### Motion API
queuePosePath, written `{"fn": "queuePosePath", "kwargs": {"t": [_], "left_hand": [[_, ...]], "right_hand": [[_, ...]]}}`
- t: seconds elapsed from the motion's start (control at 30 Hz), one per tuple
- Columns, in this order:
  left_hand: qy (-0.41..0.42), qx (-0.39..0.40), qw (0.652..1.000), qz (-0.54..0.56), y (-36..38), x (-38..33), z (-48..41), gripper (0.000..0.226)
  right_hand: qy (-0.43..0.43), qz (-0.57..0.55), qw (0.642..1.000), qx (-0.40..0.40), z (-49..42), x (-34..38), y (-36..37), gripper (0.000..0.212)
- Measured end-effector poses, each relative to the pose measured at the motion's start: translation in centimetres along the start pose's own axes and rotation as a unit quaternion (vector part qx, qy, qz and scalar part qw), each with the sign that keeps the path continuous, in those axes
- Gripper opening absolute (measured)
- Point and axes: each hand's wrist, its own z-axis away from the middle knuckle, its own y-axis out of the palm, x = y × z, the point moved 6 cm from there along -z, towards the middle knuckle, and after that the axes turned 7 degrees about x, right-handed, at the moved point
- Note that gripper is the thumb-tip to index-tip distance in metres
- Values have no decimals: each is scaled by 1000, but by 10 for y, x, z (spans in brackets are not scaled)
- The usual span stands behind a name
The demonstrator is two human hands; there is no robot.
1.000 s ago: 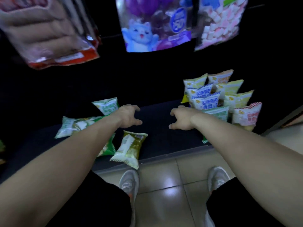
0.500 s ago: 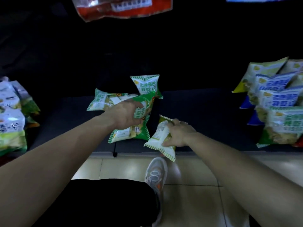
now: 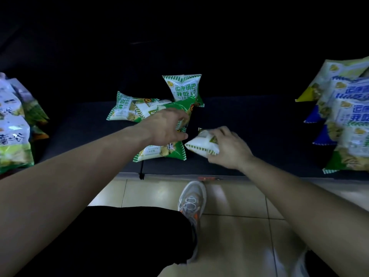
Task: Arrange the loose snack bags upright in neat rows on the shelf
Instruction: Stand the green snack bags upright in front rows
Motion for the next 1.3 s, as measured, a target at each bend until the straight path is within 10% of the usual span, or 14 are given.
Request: {"fn": "queuePosePath", "kwargs": {"t": [0.4, 0.6, 1.07, 1.3], "left_hand": [[0, -22, 999, 24, -6, -12, -11, 61], [-5, -23, 999, 26, -9, -12, -20, 60], [92, -106, 988, 58, -56, -117, -22, 96], [135, -62, 988, 52, -57, -207, -38, 76]], "right_hand": [[-15, 78, 990, -116, -13, -7, -56, 46], [7, 97, 995, -27, -32, -22, -66, 87], [52, 91, 994, 36, 68, -26, -191, 88], [86, 60, 994, -27, 152, -59, -214, 93]]}}
